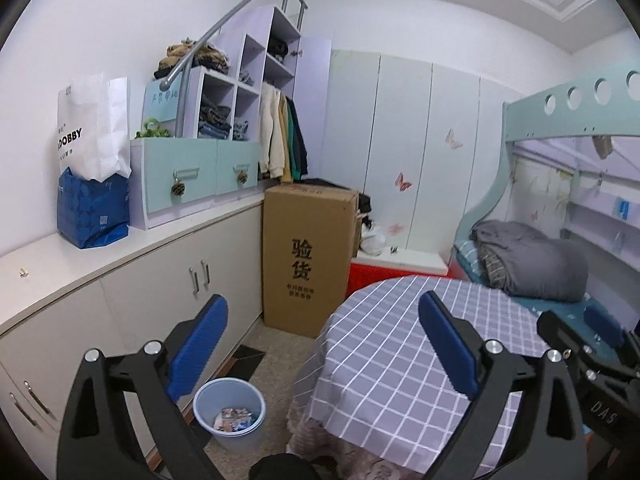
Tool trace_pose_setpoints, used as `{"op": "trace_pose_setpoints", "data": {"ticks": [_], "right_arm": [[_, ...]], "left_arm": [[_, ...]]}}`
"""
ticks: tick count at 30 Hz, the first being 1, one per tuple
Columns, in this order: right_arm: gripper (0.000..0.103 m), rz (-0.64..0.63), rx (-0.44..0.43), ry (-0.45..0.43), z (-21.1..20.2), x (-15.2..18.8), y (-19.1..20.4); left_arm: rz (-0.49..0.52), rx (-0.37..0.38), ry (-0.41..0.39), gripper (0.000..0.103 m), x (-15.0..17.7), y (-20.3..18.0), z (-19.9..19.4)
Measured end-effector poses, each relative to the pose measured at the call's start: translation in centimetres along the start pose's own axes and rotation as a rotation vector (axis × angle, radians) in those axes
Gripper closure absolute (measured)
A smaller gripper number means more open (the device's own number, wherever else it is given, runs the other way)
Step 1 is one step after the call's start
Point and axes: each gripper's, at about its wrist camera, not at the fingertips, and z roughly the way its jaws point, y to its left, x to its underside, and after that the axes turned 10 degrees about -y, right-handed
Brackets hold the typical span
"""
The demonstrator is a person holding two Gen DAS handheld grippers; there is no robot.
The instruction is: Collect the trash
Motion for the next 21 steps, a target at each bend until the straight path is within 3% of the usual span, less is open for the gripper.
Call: {"op": "trace_pose_setpoints", "data": {"ticks": [4, 21], "right_arm": [[0.006, 0.016, 0.019, -0.009, -1.2, -0.1, -1.3], [0.006, 0.012, 0.022, -0.045, -3.0, -0.5, -2.5]], "left_arm": [[-0.018, 0.019, -0.003, 0.009, -0.1, -0.9, -0.8], [0.082, 0.051, -0.041, 0.009, 0.2, -3.7, -2.6]]}}
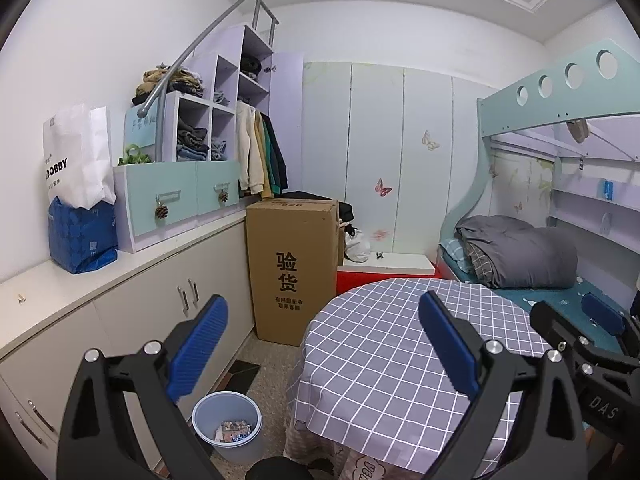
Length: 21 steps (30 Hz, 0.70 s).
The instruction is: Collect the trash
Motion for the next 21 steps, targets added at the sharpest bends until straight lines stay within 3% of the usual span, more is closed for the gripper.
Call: {"op": "trace_pose_setpoints", "data": {"ticks": [21], "right_arm": [[0.006, 0.002, -0.009, 0.005, -0.5, 0.1, -0.1]], "left_arm": [[0.043, 0.008, -0.006, 0.009, 0.4, -1.5, -0.2]]}}
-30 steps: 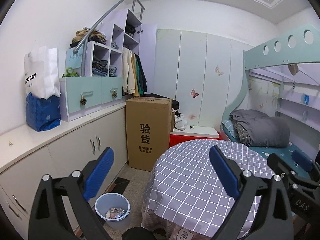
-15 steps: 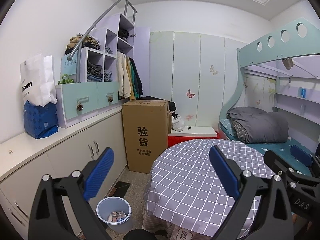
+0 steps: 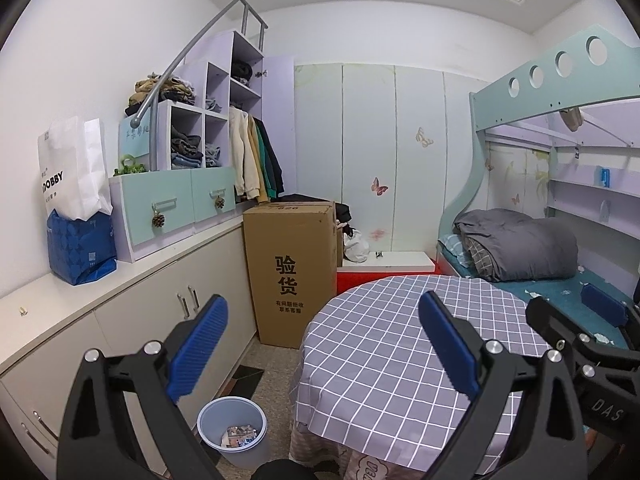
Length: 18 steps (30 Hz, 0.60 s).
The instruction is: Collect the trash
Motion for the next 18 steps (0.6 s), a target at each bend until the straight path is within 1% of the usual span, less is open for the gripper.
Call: {"op": "trace_pose_setpoints", "data": {"ticks": [12, 18], "right_arm": [[0.006, 0.004, -0.006, 0.001, -0.10, -0.06, -0.20], [0.006, 0.007, -0.030, 0.005, -0.33, 0.16, 0.14]], "left_arm": [[0.003, 0.000, 0.007, 0.009, 0.18, -0.28, 0.03], [0.003, 0.000, 0.016, 0.009, 0.50, -0.07, 0.23]]}}
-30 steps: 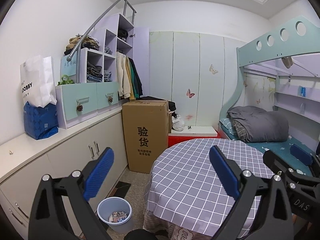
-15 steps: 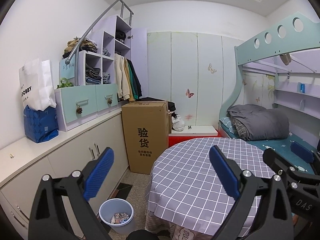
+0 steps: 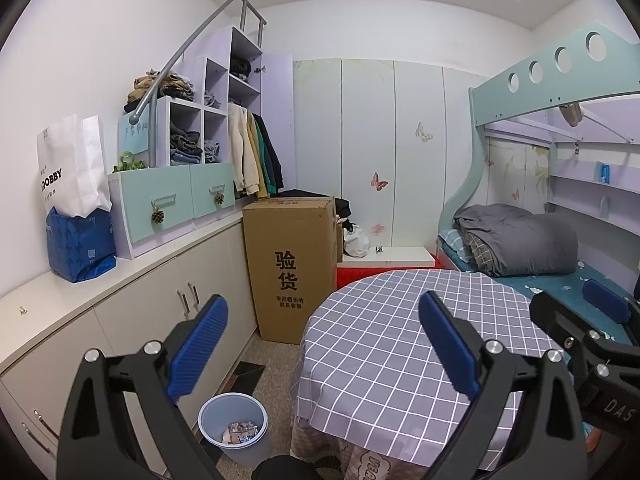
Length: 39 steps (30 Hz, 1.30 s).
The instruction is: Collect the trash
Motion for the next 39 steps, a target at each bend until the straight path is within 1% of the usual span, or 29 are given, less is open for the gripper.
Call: {"op": "trace_pose_setpoints", "data": {"ticks": [7, 39], "right_arm": [[0.006, 0.003, -0.015, 0.007, 0.00, 0.16, 0.29], [0.006, 0.000, -0.017, 0.014, 0.06, 0.44, 0.50]], "left_arm": [[-0.003, -0.006, 0.003, 0.009, 0.06, 0.50, 0.19], [-0.001, -0.006, 0.012, 0.009, 0.35, 0.47, 0.09]]}}
